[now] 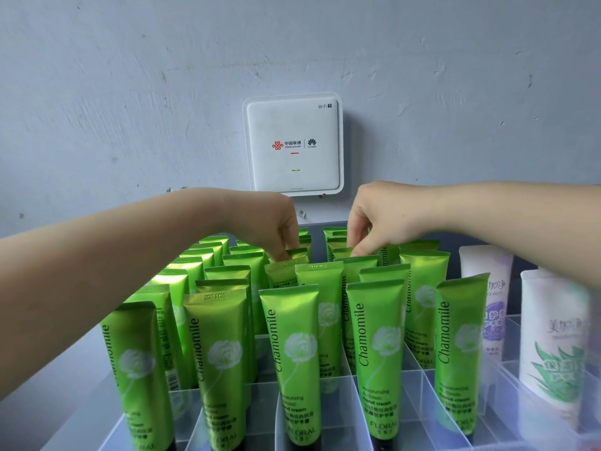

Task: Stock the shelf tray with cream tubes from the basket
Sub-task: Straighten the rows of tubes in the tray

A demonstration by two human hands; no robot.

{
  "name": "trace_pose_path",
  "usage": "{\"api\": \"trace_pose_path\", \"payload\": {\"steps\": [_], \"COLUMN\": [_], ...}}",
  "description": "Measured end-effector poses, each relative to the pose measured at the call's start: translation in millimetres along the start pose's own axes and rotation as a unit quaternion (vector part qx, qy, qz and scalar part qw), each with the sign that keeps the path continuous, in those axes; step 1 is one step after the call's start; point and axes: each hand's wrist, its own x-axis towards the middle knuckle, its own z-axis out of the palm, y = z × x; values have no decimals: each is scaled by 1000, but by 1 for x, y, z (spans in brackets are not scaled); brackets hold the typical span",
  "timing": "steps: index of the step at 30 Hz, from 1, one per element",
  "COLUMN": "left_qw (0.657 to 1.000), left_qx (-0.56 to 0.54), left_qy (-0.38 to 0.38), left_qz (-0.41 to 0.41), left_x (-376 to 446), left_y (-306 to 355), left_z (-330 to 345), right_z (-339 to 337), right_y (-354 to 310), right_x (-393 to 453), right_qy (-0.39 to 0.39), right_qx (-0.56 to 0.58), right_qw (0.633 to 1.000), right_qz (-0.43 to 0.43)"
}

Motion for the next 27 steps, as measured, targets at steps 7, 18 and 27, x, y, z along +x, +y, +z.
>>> {"api": "trace_pose_path", "payload": {"steps": [7,18,27], "left_qw": [1000,1000,993], "left_qx": [4,-6,-62], "left_qy": [-2,-3,85], "left_qz": [0,4,57], "left_x": [-3,-3,-16], "left_y": [5,5,7], "left_z": [1,3,-11], "right_z": [-1,-11,-29], "right_y": [-1,-2,-4], "right_x": [-2,-11,-33], "right_qy": [-6,9,66], "right_qx": [-2,20,82], "right_qw": [1000,1000,994], "right_qz": [-2,-9,-27]}}
